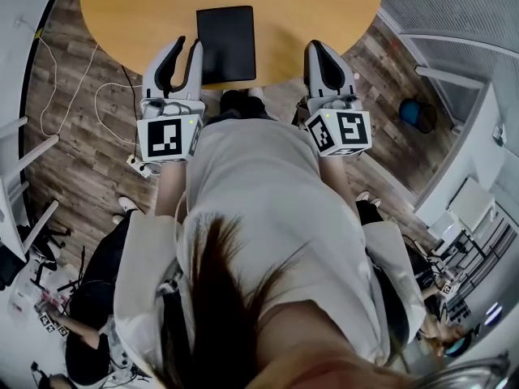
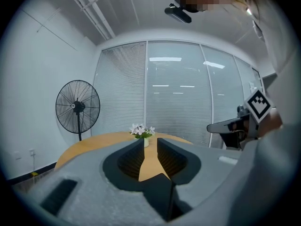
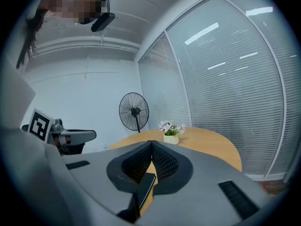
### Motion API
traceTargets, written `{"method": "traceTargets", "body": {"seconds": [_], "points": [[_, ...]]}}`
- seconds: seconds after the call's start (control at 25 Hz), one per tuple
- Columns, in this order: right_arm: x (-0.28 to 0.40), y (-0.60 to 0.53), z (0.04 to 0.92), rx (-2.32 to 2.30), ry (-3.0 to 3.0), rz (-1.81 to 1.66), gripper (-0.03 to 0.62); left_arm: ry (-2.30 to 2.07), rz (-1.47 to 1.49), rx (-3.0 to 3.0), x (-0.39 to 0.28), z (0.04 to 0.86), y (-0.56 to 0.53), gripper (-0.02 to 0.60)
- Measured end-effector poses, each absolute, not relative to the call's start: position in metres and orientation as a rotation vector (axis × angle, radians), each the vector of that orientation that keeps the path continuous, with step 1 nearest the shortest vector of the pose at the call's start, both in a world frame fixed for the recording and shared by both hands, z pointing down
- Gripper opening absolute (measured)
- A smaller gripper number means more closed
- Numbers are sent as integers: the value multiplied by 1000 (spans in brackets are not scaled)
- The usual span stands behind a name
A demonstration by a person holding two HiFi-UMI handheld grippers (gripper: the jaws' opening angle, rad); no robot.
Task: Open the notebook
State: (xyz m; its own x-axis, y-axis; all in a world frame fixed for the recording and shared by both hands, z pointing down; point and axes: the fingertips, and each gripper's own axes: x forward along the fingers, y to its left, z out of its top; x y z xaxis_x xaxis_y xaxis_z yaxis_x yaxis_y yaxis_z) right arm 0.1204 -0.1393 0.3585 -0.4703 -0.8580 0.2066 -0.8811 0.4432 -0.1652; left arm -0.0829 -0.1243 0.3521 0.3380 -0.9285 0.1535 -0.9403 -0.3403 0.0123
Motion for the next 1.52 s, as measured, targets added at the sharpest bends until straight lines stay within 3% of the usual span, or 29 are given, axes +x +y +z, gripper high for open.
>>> {"method": "traceTargets", "body": {"seconds": [0.76,1.52], "points": [[137,-122,362,1649,-2554,412,2,-1657,216,2547,-69,355,-115,98],[157,-110,384,1715,-2430,476,2,-1212,751,2667,8,483,-95,142]]}}
